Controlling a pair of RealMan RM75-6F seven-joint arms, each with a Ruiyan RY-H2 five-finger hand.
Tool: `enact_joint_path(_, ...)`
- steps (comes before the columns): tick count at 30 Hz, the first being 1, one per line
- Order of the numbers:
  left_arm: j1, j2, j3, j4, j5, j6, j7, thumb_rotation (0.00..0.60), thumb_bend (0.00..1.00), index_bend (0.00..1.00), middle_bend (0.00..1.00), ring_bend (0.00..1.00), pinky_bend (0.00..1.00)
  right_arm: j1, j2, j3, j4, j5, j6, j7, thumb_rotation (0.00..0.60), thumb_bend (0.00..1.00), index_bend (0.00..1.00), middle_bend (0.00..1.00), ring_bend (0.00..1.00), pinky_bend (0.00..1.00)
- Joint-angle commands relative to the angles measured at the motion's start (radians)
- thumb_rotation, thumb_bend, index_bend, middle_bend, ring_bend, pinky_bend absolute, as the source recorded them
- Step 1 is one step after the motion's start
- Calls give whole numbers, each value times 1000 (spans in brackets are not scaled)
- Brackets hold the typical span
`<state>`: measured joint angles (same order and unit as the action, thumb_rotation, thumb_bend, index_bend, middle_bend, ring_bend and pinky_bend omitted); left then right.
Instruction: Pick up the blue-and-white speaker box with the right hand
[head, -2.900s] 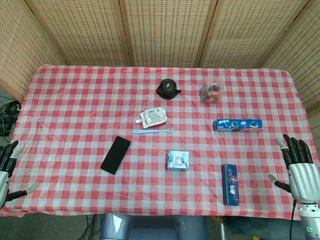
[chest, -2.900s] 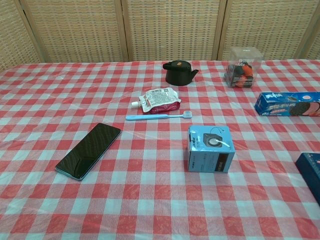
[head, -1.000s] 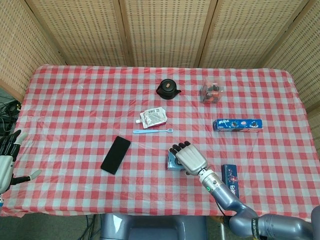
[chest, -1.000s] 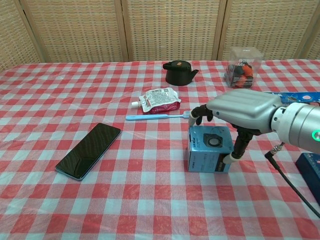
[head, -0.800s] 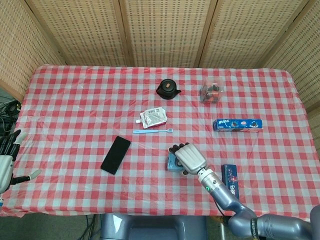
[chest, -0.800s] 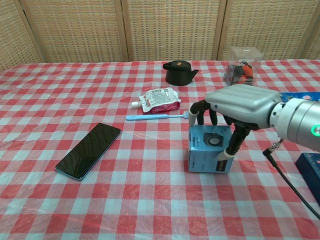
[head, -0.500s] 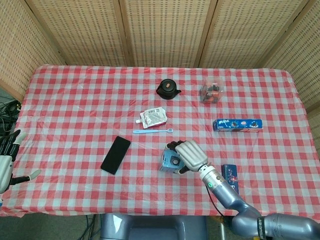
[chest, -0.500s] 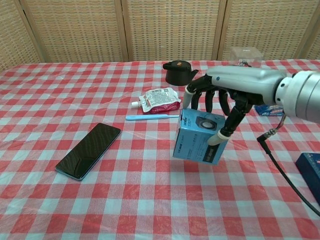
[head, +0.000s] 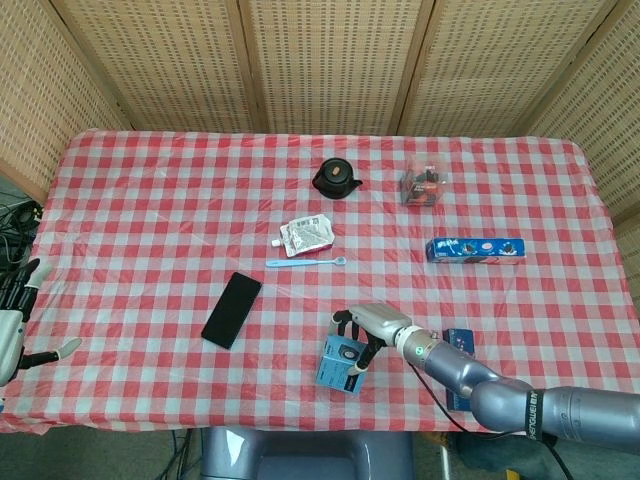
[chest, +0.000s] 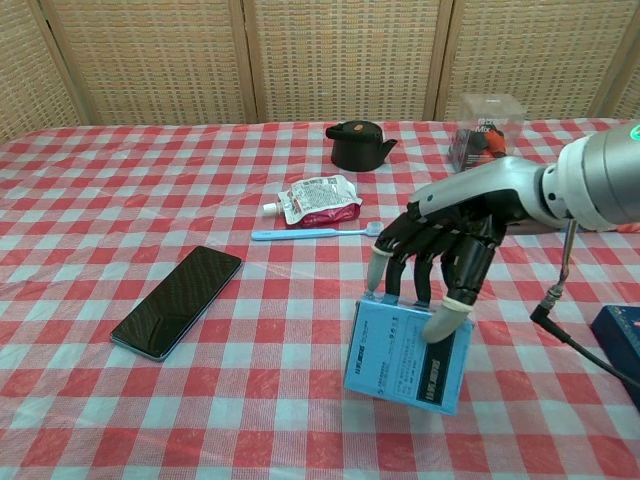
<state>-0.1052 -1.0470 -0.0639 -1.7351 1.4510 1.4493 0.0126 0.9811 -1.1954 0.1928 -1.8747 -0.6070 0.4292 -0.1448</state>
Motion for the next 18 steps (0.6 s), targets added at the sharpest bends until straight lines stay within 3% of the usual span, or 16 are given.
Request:
enact_joint_path(1,-1,0,0,0,-1,-1,1,600,0,0,0,0,0,61,-8,-61,23,42,5,11,600,658,509,549,533,583)
enact_joint_path(5,-1,-1,0,0,-1,-1,2,600,0,0,0,0,0,95,-21,-100,35,63,29,4,600,652,495,521,531,551)
enact_joint_path(6,-1,-1,0,0,-1,-1,2,600,0,0,0,0,0,100,-24,-107,37,68,35,4,600,628,470,489,507,501)
enact_joint_path(8,-1,-1,0,0,-1,-1,2,600,0,0,0,0,0,110,-30,-121,40,78,46,5,600,478,364,366,375,312)
enact_joint_path(10,-1,-1,1,0,-1,0,2,600,0,0,0,0,0,119,-34,-133,41,87,60,8,600,150,145,141,125,59)
enact_joint_path(11,-1,-1,1,0,-1,0,2,600,0,0,0,0,0,119,-36,-135,41,87,74,9,600,70,84,82,67,17)
enact_joint_path(13,-1,-1,1,0,-1,1,1,600,0,0,0,0,0,113,-43,-135,39,70,136,-1,600,0,3,4,1,0)
enact_joint_path(18,-1,-1,1,0,1,3,-2,600,0,0,0,0,0,44,-62,-103,-7,-76,361,-17,600,0,0,0,0,0)
